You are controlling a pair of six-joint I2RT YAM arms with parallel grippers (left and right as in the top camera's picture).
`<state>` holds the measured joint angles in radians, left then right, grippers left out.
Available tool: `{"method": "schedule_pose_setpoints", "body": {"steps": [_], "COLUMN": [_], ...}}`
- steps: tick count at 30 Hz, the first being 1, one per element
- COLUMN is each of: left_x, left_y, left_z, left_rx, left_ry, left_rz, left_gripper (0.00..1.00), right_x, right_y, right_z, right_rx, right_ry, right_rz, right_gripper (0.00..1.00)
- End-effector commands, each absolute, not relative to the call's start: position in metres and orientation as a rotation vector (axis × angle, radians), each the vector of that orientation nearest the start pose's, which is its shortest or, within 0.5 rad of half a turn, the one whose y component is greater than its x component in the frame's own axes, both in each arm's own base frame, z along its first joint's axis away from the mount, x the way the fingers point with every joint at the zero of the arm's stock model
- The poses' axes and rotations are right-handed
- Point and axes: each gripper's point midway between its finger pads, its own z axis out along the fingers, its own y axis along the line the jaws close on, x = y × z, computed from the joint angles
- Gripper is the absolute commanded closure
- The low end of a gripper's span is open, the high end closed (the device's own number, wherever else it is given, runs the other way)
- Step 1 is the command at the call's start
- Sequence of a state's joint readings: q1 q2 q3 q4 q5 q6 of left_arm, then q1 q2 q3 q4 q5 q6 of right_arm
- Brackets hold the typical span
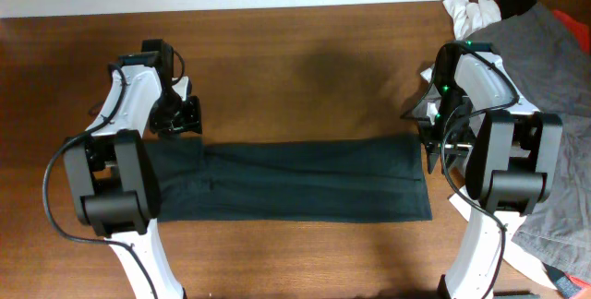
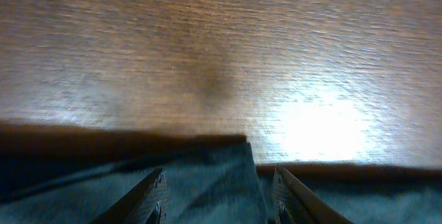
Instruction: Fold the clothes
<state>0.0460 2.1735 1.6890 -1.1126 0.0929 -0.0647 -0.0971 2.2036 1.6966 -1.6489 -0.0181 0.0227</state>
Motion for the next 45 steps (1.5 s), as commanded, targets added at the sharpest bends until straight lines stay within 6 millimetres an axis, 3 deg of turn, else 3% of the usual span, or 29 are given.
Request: {"method": "schedule_pose_setpoints", "body": {"steps": [1, 9, 13, 15, 23, 29, 36, 40, 45], "left_x": [0.404, 0.399, 0.39, 0.389, 0.392, 0.401, 0.386, 0.38, 0.357], "left_y": [0.002, 0.001, 0.001, 0.001, 0.001, 0.001, -0.002, -0.004, -0.025], "left_z": [0.01, -0.005, -0.015, -0.015, -0.012, 0.021, 0.069, 0.084, 0.091], "left_rx": [-0.165, -0.166, -0.172, -0.173, -0.172, -0.171, -0.172, -0.15, -0.045], "left_ry": [3.196, 3.24, 3.29, 3.295, 3.286, 3.283, 3.296, 3.286, 3.379], "left_rz": [-0.132, -0.132, -0.133, -0.133, -0.133, -0.133, -0.158, -0.158, -0.175], "left_gripper": [0.51, 0.52, 0.66, 0.69, 0.99, 0.99, 1.0, 0.99, 1.0], "right_x": [0.282, 0.281, 0.281, 0.281, 0.281, 0.281, 0.281, 0.281, 0.281], "right_y": [-0.025, -0.025, -0.025, -0.025, -0.025, -0.025, -0.025, -0.025, -0.025], "right_z": [0.064, 0.064, 0.064, 0.064, 0.064, 0.064, 0.064, 0.065, 0.065], "right_rx": [-0.152, -0.147, -0.147, -0.147, -0.148, -0.147, -0.147, -0.147, -0.147], "right_ry": [-2.58, -2.579, -2.579, -2.579, -2.578, -2.578, -2.578, -2.578, -2.577], "right_rz": [-0.029, -0.03, -0.03, -0.03, -0.03, -0.03, -0.03, -0.03, -0.03], "right_gripper": [0.69, 0.69, 0.69, 0.69, 0.69, 0.69, 0.69, 0.69, 0.69]}}
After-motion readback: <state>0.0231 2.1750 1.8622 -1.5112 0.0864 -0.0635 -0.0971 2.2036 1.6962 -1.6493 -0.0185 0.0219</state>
